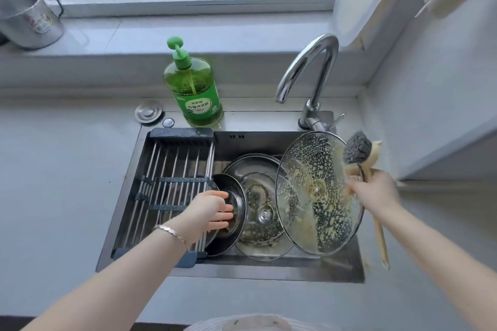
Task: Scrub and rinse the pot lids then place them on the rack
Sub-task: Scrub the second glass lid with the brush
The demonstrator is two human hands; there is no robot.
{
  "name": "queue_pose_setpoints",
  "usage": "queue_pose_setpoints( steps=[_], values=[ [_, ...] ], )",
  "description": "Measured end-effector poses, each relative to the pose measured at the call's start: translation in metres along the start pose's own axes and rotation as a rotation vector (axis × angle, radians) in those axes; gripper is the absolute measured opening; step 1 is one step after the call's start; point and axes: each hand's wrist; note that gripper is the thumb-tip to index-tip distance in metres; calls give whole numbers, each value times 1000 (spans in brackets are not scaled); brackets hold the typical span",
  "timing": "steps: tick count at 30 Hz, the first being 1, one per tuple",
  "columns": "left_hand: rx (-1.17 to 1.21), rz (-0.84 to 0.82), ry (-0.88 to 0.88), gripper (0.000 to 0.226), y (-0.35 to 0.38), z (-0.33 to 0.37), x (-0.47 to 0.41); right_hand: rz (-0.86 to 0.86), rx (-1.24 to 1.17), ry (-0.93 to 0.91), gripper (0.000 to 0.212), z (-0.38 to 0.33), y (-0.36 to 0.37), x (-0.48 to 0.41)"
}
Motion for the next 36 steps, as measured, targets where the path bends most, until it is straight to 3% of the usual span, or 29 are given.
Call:
queue_pose_setpoints(
  steps=[9, 16, 27, 32, 36],
  values=[
    [-92, 3, 37, 33, -3, 2, -7, -156, 61, 49, 8, 13, 84, -23],
    [-96, 15, 58, 33, -4, 12, -18, -235, 89, 179, 22, 24, 125, -39],
    [-106, 21, 11, 31, 7, 18, -28, -175, 364, 365, 20, 46, 147, -50],
    [-130, -12, 26, 30, 21, 25, -32, -85, 322, 142, 19, 21, 112, -56],
    [-148, -41, 61, 29, 33, 34, -32, 174, 233, -182, 18, -27, 52, -73]
  ],
)
Point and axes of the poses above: each hand's wrist, its own x-axis away from the middle knuckle, its own y-axis out of the palm, z = x × y, and after that the axes turned 5 degrees about x, right-handed
